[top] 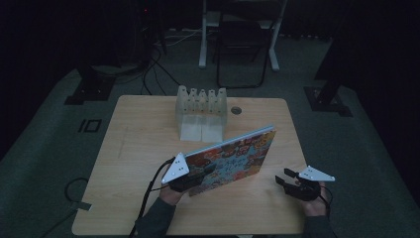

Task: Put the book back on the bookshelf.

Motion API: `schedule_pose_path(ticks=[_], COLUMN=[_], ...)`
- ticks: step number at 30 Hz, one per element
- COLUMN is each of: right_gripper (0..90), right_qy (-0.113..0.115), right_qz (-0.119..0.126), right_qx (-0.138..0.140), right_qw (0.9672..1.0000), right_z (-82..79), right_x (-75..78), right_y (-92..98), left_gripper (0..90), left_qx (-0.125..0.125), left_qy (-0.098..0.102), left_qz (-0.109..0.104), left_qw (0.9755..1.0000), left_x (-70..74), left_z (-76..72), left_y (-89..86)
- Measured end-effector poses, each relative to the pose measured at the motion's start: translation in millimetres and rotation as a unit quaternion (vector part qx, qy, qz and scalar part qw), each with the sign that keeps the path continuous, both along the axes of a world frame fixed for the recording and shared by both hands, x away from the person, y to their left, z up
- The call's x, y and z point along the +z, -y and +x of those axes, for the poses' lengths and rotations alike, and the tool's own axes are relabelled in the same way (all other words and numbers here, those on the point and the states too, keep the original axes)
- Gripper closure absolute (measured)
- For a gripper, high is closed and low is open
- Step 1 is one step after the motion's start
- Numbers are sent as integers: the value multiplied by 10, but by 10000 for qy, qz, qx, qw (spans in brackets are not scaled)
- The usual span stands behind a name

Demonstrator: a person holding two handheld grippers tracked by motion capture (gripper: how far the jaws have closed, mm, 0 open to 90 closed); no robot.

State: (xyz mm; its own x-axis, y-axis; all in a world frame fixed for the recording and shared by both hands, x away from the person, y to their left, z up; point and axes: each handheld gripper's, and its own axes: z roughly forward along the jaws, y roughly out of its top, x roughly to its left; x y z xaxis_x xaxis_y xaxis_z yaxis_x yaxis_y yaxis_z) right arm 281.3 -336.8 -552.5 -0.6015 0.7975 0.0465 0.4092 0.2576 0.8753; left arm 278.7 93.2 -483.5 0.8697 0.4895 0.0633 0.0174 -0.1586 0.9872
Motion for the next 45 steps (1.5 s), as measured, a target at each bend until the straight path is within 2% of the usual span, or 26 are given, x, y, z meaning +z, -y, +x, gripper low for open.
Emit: schedule_pose_path(ticks=[10, 23, 32, 45], right_gripper=[454, 454, 453, 452], right_qy=[1, -67, -93, -122], right_qz=[-14, -73, -131, -135], right_qx=[13, -3, -3, -23], right_qw=[10000, 10000, 9999, 9998], right_z=[1, 10, 15, 17], right_x=[-5, -35, -55, -66], right_y=[-2, 0, 0, 14], left_gripper=[756, 716, 717, 742], left_qx=[-137, -78, -148, -178], left_qy=[29, -47, -48, -151], left_qz=[6, -32, 19, 23], left_qw=[9999, 10000, 9999, 9997], left_x=[-7, -98, -130, -215], left_z=[-56, -46, -48, -38], left_y=[30, 30, 37, 77])
